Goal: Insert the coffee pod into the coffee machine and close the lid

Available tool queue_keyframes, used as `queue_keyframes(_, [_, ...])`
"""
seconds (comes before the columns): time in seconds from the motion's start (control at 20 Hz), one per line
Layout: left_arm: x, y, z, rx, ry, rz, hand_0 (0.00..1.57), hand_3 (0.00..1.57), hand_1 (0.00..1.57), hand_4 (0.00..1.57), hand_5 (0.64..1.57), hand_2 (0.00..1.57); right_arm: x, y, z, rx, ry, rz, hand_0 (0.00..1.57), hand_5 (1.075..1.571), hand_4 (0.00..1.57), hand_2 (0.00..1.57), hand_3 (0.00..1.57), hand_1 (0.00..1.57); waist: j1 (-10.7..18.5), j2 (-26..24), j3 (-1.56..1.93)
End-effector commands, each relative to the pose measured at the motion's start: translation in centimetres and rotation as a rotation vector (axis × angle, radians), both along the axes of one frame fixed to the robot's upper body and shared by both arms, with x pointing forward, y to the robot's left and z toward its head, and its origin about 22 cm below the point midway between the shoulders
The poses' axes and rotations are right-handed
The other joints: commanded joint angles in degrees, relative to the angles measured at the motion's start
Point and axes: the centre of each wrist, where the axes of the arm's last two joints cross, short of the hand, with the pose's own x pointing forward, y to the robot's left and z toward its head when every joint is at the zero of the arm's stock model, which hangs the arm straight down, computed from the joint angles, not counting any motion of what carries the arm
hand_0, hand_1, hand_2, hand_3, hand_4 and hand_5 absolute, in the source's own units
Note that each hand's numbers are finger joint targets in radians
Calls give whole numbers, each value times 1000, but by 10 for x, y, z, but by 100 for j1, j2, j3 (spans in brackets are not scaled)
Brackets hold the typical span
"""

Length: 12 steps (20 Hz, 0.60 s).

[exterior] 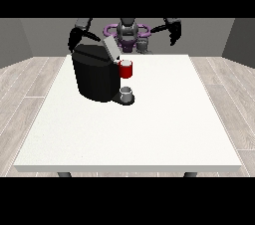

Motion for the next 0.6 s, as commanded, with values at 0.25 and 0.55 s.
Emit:
queue_keyframes(0.25, [-39, 31, -32, -69, 95, 86, 0, 0, 0, 368, 1571, 0, 31, 39, 53, 40, -150, 247, 0, 1571, 62, 0, 0, 0, 35, -346, -1])
queue_keyframes(0.55, [-41, 3, -22, -98, 116, 11, 0, 0, 0, 396, 1571, 0, 43, 10, 66, -62, -147, 246, 0, 1571, 80, 0, 0, 0, 603, -423, 4])
